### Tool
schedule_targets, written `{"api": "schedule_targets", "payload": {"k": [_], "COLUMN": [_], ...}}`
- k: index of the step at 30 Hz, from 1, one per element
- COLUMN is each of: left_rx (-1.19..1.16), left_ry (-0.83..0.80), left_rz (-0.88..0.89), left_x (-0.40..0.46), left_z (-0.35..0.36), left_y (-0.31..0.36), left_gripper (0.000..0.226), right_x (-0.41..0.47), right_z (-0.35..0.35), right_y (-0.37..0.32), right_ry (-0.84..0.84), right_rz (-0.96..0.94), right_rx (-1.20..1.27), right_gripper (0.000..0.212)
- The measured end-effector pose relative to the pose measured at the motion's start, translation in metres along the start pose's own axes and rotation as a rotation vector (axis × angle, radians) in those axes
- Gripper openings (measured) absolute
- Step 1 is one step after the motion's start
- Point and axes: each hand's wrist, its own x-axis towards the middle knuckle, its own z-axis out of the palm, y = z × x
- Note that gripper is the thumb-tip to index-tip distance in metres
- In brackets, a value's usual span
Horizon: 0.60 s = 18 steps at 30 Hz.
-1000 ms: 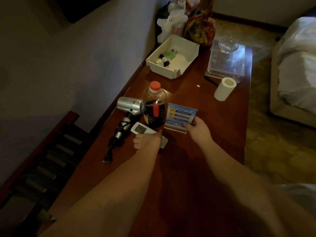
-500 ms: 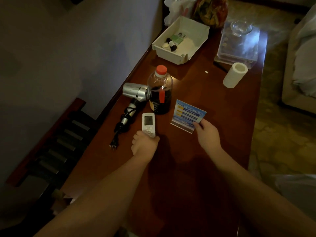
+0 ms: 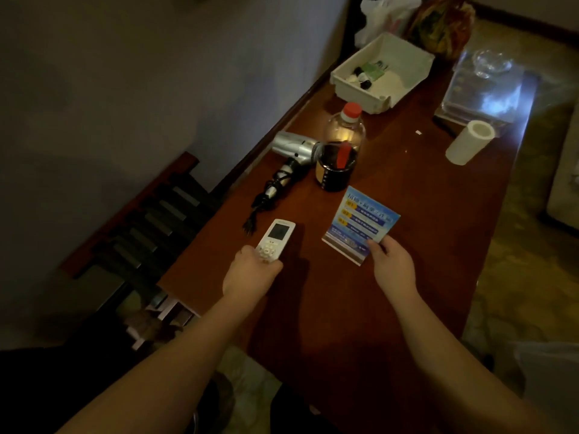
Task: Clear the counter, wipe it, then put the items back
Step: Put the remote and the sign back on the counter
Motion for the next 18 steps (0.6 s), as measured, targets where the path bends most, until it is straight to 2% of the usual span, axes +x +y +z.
{"api": "schedule_targets", "payload": {"k": [6, 15, 18], "left_rx": [-0.158, -0.358, -0.393], "left_ry": [0.085, 0.336, 0.432], "left_rz": [-0.042, -0.196, -0.252], "left_x": [-0.062, -0.186, -0.238], "left_z": [-0.042, -0.099, -0.116], "left_y": [-0.066, -0.198, -0.244], "left_gripper": [0.053, 0.048, 0.040], "right_x": [-0.062, -0.189, -0.241], "right_z": [0.022, 0.084, 0.105], "right_y": [-0.030, -0.095, -0.114], "right_ry": [-0.160, -0.449, -0.527], "right_rz": [-0.051, -0.274, -0.334], "right_rx": [0.053, 0.002, -0.006], "right_gripper": [0.025, 0.013, 0.008]}}
